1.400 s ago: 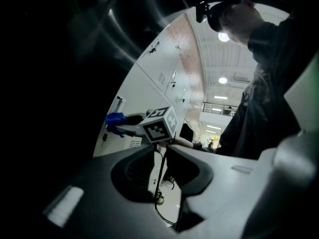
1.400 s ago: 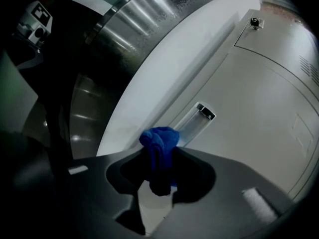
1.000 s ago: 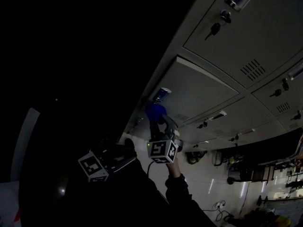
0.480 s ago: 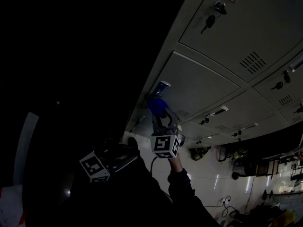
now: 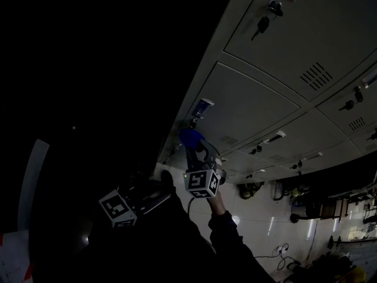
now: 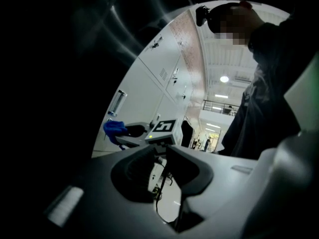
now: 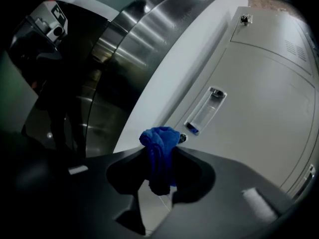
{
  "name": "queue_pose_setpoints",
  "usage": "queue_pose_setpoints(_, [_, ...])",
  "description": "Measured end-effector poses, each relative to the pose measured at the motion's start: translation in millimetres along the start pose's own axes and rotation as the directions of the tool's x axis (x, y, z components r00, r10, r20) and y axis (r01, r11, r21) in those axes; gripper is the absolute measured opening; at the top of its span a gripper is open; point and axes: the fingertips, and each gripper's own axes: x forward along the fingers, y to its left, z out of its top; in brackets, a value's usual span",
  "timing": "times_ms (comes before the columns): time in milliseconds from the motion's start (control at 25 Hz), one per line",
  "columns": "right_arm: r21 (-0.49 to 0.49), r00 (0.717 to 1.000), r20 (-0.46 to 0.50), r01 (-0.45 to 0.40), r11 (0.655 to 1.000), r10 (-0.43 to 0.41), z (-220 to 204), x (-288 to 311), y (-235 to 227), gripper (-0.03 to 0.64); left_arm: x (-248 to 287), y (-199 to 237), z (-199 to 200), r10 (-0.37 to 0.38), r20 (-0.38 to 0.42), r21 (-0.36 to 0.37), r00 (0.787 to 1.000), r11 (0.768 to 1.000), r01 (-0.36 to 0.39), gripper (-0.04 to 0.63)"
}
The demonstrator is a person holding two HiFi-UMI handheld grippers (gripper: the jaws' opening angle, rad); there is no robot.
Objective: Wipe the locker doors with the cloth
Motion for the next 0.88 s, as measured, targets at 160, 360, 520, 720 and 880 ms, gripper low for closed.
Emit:
queue_pose_setpoints(160, [0.01,0.999,-0.035,-0.002,1.0,0.002,-18.0,22.7,-3.1,0.126,1.0,-1.1,-1.4,0.006,-0.004,-0.004,1.0,1.0,-0.006,0.058])
queue_pose_setpoints(360, [0.021,0.997,-0.071,-0.02,1.0,0.021,-35.5,47.7,1.0,0.126,-2.6,0.9,-4.0,0.031,-0.013,-0.012,0.999,0.999,-0.031,0.058])
queue_pose_setpoints(520, [0.019,0.993,-0.103,-0.065,0.998,0.066,-50.2,66.8,13.0,0.126,-5.8,4.2,-2.9,0.058,-0.012,-0.01,0.998,0.998,-0.058,0.058])
queue_pose_setpoints(720, [0.027,0.982,-0.147,-0.12,0.992,0.123,-69.0,77.2,29.9,0.127,-9.5,6.4,-3.8,0.085,-0.01,-0.019,0.996,0.996,-0.086,0.058])
queue_pose_setpoints(880, [0.017,0.981,-0.129,-0.147,0.989,0.148,-59.4,57.1,31.1,0.126,-9.3,5.4,-4.5,0.082,0.001,-0.024,0.997,0.996,-0.082,0.058])
